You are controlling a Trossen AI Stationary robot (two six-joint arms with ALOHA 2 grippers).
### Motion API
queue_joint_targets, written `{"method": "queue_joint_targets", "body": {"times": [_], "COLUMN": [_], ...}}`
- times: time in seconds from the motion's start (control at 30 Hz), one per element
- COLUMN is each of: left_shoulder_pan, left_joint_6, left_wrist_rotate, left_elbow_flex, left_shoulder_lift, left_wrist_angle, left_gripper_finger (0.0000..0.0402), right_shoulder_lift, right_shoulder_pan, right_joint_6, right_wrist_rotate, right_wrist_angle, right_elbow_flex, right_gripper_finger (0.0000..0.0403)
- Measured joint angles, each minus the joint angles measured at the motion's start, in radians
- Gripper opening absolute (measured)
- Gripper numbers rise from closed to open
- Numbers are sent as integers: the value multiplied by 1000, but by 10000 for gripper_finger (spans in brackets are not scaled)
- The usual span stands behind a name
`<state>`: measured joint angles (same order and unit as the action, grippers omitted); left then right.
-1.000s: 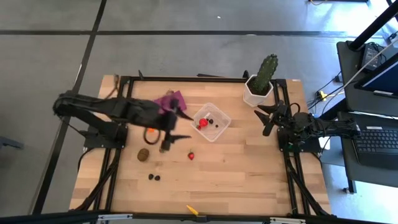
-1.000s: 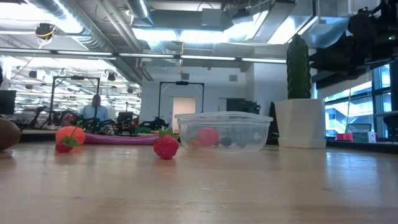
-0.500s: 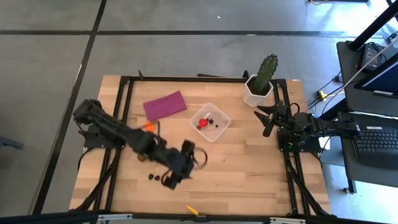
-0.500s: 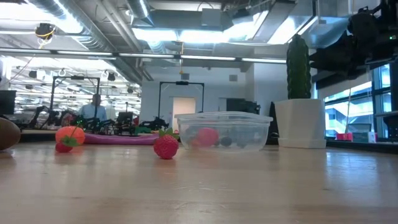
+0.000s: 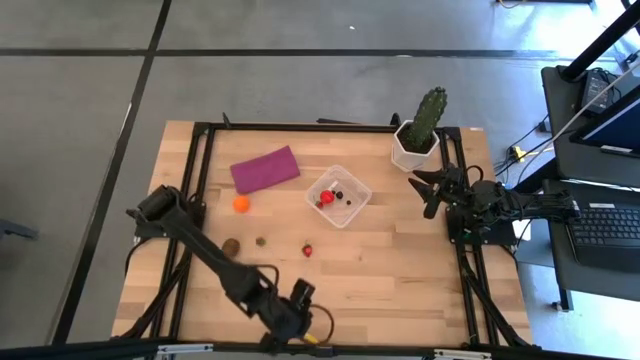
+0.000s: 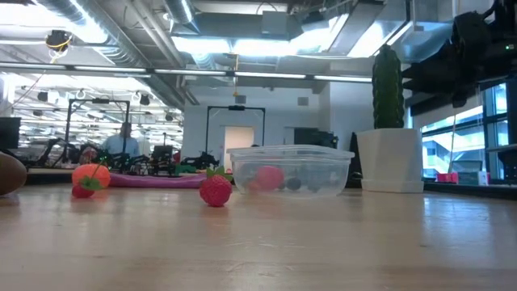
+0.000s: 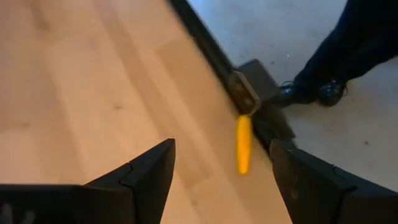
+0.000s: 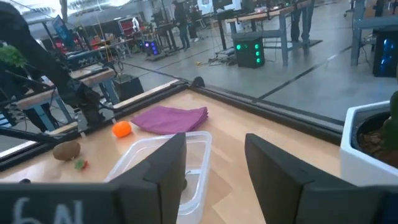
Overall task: Pick and placing Produce into tupperware
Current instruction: Put the yellow corn into the transparent container
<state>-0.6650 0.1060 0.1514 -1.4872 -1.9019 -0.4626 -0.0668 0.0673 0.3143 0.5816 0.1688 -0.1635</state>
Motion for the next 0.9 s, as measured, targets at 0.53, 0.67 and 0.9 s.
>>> {"method": "queue_joint_targets", "body": {"times": [0.53,0.67,0.9], "left_shoulder_pan": [-35,-28,-18], "left_joint_6": [153,148,147], "left_wrist_rotate": [24,27,7], "left_elbow_flex": [0,0,1], "left_shoulder_lift": [-154,-161,-170], "left_wrist_angle": [76,75,53], "left_gripper_finger": [253,253,253], "right_shoulder_lift": [0,0,0], "right_shoulder_pan": [0,0,0], "right_joint_6": [49,48,46], "right_wrist_rotate": [0,-1,-2], "right_wrist_angle": [-1,0,0], "right_elbow_flex": [0,0,0], "right_gripper_finger": [168,168,168]}}
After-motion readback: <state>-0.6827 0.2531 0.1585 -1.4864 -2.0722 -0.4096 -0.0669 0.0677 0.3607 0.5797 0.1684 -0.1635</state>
